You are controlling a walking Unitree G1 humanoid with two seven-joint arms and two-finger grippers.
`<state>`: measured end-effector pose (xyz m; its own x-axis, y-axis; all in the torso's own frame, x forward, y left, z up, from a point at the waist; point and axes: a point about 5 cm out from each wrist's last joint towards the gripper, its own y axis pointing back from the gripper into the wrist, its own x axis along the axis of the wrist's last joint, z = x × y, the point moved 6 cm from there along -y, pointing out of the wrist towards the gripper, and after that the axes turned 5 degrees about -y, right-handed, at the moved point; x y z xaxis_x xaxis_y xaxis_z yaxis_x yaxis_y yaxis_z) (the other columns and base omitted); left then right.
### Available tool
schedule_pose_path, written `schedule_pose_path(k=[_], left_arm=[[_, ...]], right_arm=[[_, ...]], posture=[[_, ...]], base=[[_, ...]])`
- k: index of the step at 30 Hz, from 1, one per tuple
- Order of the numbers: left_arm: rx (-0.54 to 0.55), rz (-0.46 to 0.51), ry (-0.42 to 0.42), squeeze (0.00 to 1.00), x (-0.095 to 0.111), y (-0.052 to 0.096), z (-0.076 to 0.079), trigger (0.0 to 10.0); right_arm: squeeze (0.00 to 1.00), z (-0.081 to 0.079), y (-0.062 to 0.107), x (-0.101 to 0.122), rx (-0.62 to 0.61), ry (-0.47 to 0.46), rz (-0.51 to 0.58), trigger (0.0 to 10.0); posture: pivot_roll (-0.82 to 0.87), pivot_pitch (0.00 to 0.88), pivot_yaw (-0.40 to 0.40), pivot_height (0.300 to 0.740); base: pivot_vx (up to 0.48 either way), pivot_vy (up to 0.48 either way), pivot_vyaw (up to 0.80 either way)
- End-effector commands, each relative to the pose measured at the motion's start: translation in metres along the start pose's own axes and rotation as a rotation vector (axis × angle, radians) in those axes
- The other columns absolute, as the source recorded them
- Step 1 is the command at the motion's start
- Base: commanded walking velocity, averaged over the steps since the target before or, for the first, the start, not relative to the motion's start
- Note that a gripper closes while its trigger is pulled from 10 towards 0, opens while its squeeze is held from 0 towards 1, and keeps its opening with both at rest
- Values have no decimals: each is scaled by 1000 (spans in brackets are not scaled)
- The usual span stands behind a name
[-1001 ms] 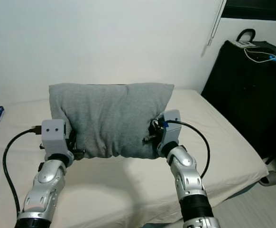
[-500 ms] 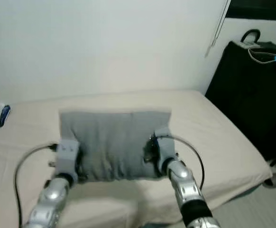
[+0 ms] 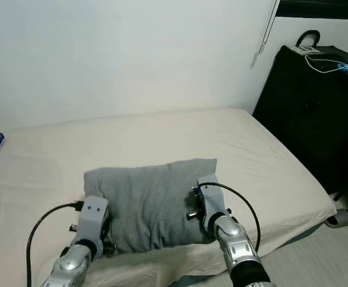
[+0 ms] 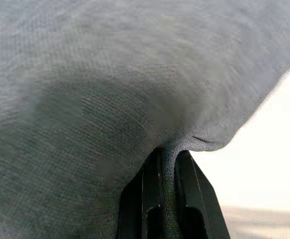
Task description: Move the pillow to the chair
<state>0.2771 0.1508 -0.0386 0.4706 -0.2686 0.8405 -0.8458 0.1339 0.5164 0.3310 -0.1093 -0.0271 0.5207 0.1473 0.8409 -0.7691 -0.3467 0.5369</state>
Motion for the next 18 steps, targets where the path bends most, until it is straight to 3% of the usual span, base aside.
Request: schedule_pose_path(k=[1,3,6,7,11,13,18], left_arm=[[-152,49,-25,0,15,-3,36,10000],[-238,17,-28,0,8,0,48,10000],[-270,3,-34,0,5,2,52,10000],[-320,-3,-69,0,3,6,58,10000],[-351,-23,-69,0,1,8,61,10000],[-402,-28,-43,0,3,10,67,10000],[-438,8,-1,0,17,9,73,10000]], right_arm=[[0,-26,-6,-1,105,40,-26,10000],[0,-31,-5,-10,132,53,-68,10000],[0,-33,-5,-12,141,53,-79,10000],[0,-41,-4,-16,187,62,-98,10000],[0,-47,-3,-20,223,67,-113,10000],[0,-54,-3,-21,262,75,-121,10000],[0,-52,-5,-13,248,61,-92,10000]], posture=[[52,0,-123,732],[54,0,-124,732],[54,0,-124,732],[55,0,-121,732],[56,0,-121,732],[53,0,-118,732],[51,0,-115,732]], base=[[0,0,0],[0,0,0],[0,0,0],[0,0,0],[0,0,0],[0,0,0],[0,0,0]])
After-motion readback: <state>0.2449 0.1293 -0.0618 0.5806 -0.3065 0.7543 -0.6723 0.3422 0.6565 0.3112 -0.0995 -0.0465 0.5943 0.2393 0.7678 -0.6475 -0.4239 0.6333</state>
